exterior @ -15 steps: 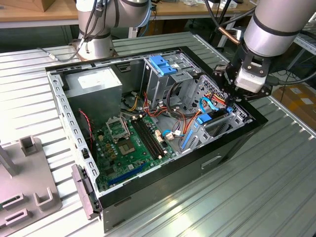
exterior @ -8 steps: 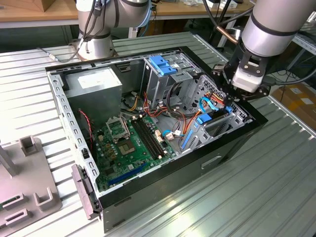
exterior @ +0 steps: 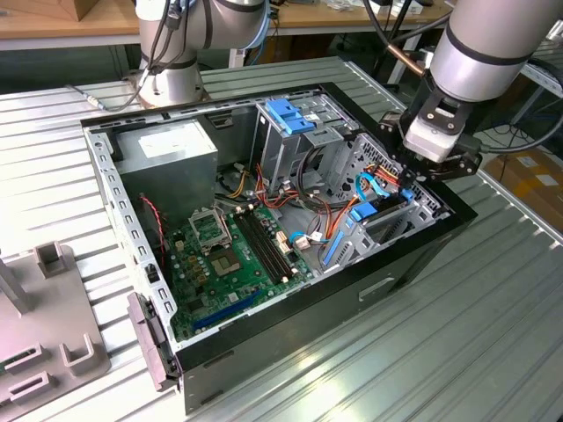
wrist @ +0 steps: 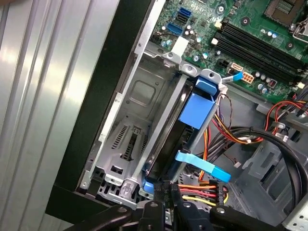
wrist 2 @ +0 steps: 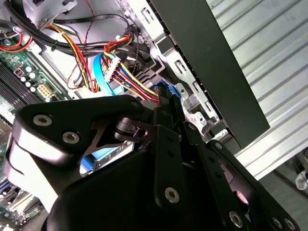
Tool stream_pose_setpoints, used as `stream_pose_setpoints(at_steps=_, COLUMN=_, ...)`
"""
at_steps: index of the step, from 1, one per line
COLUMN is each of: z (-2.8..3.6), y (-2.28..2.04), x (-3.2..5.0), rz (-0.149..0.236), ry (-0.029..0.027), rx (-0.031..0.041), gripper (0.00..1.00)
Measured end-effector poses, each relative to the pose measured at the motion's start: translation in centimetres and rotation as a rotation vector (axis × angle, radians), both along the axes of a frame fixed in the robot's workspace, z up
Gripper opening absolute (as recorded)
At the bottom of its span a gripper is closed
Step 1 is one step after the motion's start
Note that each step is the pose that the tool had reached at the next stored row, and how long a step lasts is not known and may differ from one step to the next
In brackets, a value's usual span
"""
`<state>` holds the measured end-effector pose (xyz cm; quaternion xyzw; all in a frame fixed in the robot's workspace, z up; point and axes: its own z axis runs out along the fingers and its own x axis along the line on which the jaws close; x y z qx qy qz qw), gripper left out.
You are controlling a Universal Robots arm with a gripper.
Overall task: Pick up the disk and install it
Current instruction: 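Insert the second disk wire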
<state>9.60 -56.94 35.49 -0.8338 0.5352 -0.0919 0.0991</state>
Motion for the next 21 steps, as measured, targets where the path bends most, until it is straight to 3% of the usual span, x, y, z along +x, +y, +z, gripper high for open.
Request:
stream_pose_setpoints(at_steps=2, z=0.0, y=0.01, x=0.0, rz=-0.001, ry=0.0002, rx=-0.0001, gripper=0.16)
stream_pose_setpoints(at_steps=3, z=0.0, y=0.01, x=-0.01, rz=-0.001, ry=0.0121, rx=-0.0001, gripper=0.16)
stream_pose_setpoints(at_steps=4, z=-0.03, y=0.01, x=0.02, rz=-0.001, ry=0.042, rx=-0.0004, gripper=0.16)
stream_pose_setpoints(at_steps=5, z=-0.04, y=0.01, x=0.03, rz=-0.001, ry=0.0582, rx=-0.0004, gripper=0.16)
stream_pose_setpoints(at_steps=9, z=-0.05, y=0.01, x=0.05, rz=-0.004, ry=0.0586, rx=-0.0003, gripper=0.16)
stream_pose_setpoints(at_steps=11, z=-0.16, y=0.0, x=0.05, rz=-0.026, ry=0.0588, rx=0.0028, gripper=0.16)
stream_pose_setpoints(at_steps=14, z=-0.29, y=0.0, x=0.05, rz=-0.052, ry=0.0589, rx=0.0115, gripper=0.16)
stream_pose_setpoints(at_steps=18, z=-0.45, y=0.01, x=0.05, rz=-0.099, ry=0.0591, rx=0.0303, gripper=0.16)
stream_pose_setpoints(at_steps=21, z=-0.47, y=0.01, x=0.05, rz=-0.12, ry=0.0594, rx=0.0375, gripper=0.16)
